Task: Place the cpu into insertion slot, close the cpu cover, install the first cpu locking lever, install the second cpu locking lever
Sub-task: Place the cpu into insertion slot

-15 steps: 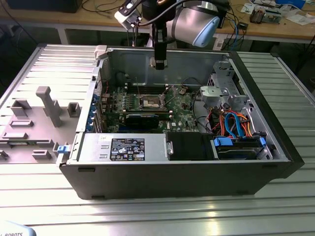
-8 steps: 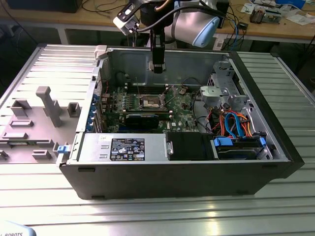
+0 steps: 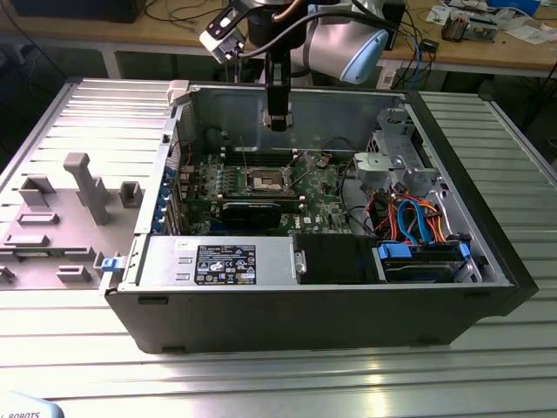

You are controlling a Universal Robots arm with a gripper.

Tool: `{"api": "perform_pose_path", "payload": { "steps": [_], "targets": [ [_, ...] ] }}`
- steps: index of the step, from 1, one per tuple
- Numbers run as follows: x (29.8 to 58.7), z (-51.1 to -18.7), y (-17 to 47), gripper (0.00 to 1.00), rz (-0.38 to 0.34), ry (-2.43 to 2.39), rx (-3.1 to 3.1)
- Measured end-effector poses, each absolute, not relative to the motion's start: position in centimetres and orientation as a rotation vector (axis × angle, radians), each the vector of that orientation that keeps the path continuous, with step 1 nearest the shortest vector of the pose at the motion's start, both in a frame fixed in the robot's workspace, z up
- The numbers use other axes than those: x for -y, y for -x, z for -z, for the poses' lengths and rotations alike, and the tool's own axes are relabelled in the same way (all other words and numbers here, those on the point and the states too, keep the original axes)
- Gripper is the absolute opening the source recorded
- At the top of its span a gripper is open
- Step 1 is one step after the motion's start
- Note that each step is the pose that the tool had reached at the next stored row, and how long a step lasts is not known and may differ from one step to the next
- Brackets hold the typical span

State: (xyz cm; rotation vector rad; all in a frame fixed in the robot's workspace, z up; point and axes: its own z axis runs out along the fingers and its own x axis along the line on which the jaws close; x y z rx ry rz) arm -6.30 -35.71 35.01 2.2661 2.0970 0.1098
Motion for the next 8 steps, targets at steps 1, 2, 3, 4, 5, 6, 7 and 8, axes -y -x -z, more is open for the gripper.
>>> {"api": "perform_pose_path", "payload": {
  "steps": [1,2,3,4,5,6,7,8],
  "targets": [
    [35.7,-34.9,6.3,0.55,-0.109,-2.271,-2.091],
    [35.7,-34.8,6.3,0.55,-0.107,-2.272,-2.087],
    [35.7,-34.7,6.3,0.55,-0.107,-2.272,-2.087],
    [35.7,-34.5,6.3,0.55,-0.107,-2.272,-2.087],
    [35.7,-34.2,6.3,0.55,-0.107,-2.272,-2.087],
    [35.7,-33.9,6.3,0.55,-0.106,-2.272,-2.087],
    [35.7,-33.6,6.3,0.55,-0.107,-2.268,-2.091],
    [35.7,-33.5,6.3,0.55,-0.108,-2.258,-2.102]
  ]
}}
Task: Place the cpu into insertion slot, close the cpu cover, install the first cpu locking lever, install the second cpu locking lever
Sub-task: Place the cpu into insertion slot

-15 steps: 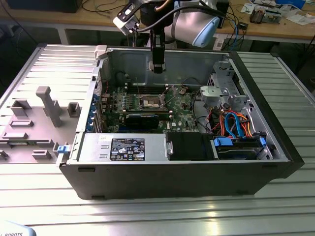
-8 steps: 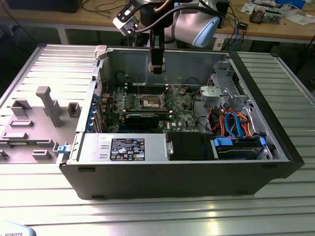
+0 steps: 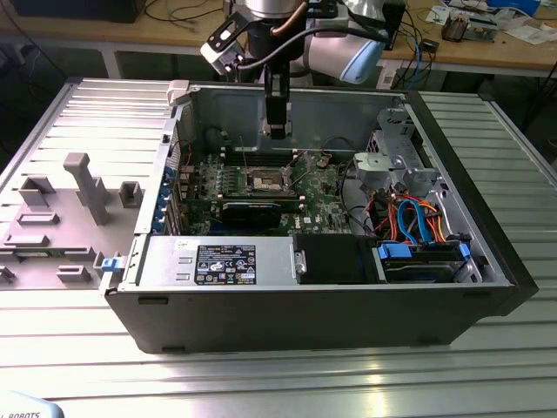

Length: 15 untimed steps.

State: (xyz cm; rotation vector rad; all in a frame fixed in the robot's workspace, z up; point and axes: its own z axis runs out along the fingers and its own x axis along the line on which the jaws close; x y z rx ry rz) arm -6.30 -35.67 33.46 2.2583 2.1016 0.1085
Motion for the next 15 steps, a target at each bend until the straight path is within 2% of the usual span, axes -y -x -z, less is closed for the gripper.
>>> {"api": "perform_pose_path", "payload": {
  "steps": [5,15],
  "targets": [
    [35.7,-32.3,6.3,0.55,-0.112,-2.181,-2.184],
    [35.7,-32.1,6.3,0.55,-0.112,-2.182,-2.185]
  ]
}}
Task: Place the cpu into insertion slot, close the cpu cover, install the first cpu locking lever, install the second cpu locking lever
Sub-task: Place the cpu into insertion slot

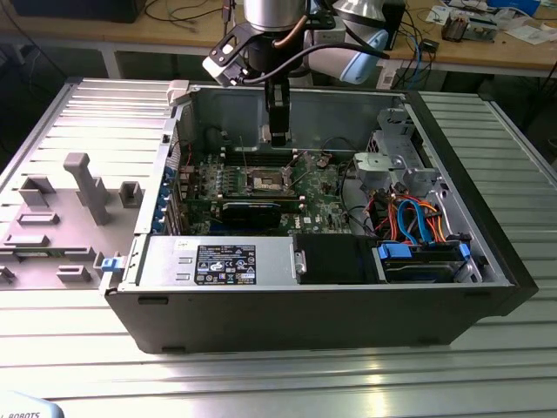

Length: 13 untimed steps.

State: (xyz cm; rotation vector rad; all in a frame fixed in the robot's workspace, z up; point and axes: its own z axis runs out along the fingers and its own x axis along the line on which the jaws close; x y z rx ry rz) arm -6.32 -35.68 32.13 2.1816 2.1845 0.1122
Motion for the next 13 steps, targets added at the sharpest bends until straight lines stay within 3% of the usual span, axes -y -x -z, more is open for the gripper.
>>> {"api": "perform_pose_path", "payload": {
  "steps": [13],
  "targets": [
    [35.7,-30.8,6.3,0.55,-0.133,-2.191,-2.192]
  ]
}}
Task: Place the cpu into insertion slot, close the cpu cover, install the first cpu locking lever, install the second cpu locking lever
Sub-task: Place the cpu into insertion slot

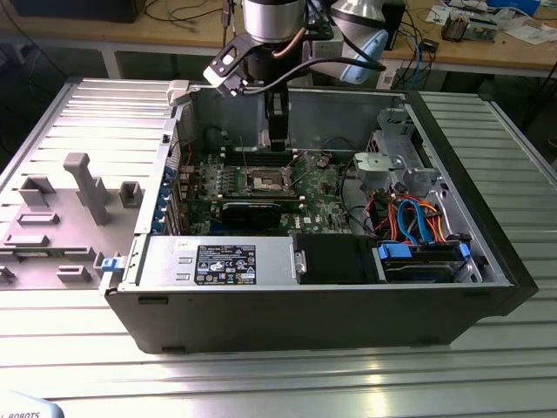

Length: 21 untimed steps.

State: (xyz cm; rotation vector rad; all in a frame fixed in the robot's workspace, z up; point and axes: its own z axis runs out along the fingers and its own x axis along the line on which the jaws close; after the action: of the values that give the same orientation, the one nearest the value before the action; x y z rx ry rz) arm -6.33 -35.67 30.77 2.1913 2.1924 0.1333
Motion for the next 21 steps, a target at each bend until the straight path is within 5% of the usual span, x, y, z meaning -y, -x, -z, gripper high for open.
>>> {"api": "perform_pose_path", "payload": {
  "steps": [21],
  "targets": [
    [35.6,-28.2,6.4,0.55,-0.133,-2.190,-2.194]
  ]
}}
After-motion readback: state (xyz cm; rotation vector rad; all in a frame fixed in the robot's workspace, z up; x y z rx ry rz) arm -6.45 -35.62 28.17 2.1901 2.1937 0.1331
